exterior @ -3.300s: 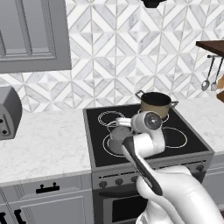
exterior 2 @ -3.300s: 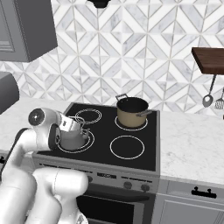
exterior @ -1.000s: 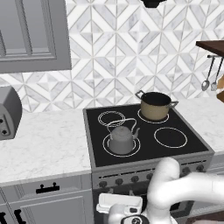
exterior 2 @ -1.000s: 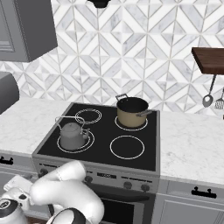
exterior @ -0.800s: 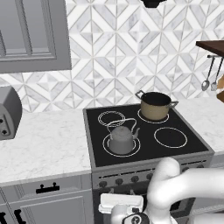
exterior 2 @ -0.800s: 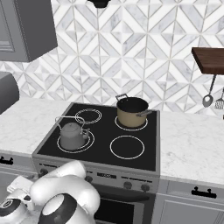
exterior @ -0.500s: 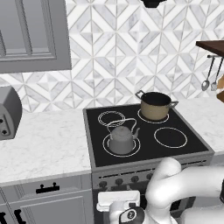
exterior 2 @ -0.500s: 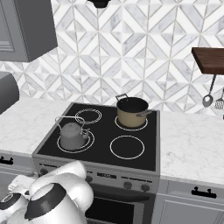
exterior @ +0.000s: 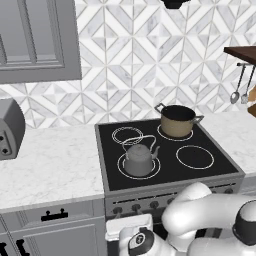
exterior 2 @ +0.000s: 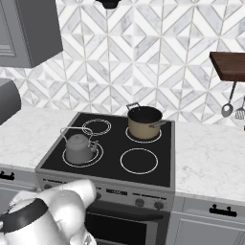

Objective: Pick the kettle from the counter and place it on a stove burner. Then turn the burner on.

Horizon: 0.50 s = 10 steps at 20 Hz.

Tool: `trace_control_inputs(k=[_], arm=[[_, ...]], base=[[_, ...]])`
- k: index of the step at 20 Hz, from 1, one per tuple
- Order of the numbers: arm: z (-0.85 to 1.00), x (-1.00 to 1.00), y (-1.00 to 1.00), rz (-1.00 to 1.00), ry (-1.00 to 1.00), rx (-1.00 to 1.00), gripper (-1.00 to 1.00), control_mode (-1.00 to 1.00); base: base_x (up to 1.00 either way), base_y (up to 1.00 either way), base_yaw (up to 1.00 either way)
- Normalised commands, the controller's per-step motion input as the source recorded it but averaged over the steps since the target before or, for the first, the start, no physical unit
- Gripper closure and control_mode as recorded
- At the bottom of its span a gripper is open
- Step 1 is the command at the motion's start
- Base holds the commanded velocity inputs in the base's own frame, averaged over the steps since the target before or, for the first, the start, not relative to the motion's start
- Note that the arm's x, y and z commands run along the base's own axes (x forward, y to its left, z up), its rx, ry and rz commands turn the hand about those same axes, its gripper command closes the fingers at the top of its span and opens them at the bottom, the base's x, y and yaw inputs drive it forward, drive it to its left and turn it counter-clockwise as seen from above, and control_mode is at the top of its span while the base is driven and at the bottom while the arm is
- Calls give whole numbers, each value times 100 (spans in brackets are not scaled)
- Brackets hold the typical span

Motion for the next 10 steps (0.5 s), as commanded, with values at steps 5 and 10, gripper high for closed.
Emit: trace_control_inputs(k=[5,10], arm=[[-36,8,0,0,-2,0,-100,-100],[-27,10,3,0,-1,0,-100,-100]], base=[[0,0,0],[0,0,0]])
